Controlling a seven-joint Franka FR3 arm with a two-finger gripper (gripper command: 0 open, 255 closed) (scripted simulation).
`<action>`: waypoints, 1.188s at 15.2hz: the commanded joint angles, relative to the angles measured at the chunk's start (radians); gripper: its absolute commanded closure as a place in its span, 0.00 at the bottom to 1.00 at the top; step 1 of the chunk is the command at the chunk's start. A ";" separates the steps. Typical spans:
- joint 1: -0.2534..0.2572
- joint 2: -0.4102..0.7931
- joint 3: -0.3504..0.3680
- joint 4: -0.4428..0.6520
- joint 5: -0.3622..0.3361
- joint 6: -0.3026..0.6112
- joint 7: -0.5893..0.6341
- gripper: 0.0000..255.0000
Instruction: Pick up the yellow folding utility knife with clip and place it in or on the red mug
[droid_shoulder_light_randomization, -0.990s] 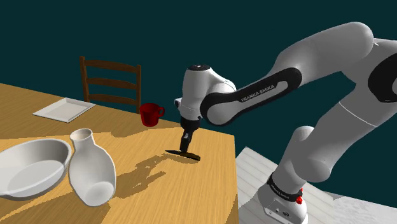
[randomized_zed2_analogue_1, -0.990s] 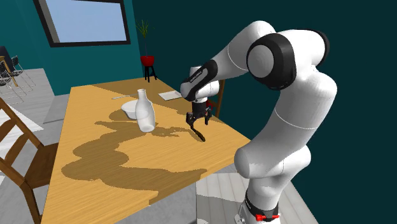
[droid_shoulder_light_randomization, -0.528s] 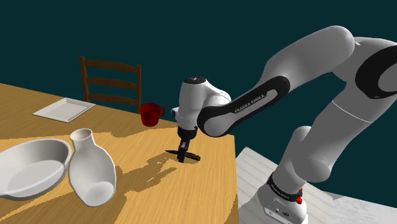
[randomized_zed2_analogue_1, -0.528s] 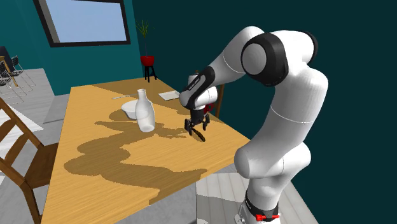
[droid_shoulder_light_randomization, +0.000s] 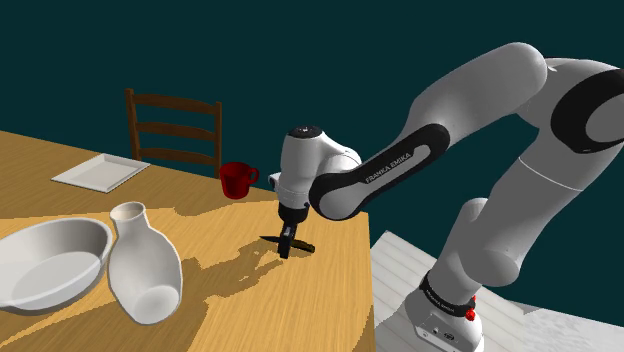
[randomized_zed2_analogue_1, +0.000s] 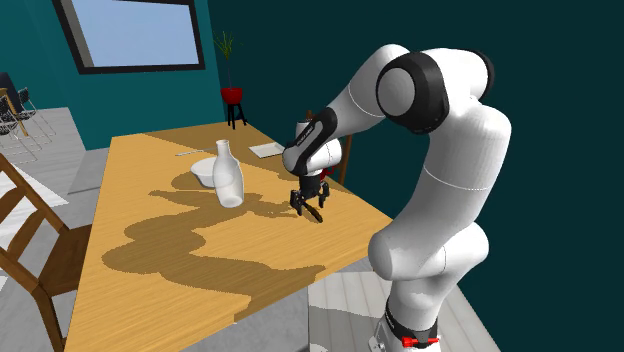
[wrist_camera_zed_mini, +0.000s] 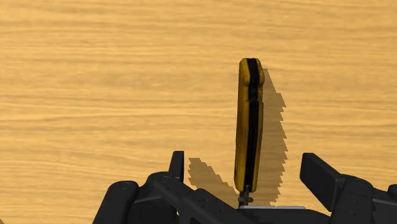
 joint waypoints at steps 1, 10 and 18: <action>0.000 0.000 0.000 0.000 0.000 0.000 0.000 0.00; 0.003 0.006 0.005 0.005 -0.003 0.000 0.010 1.00; 0.003 -0.070 -0.007 0.038 0.027 -0.104 -0.022 1.00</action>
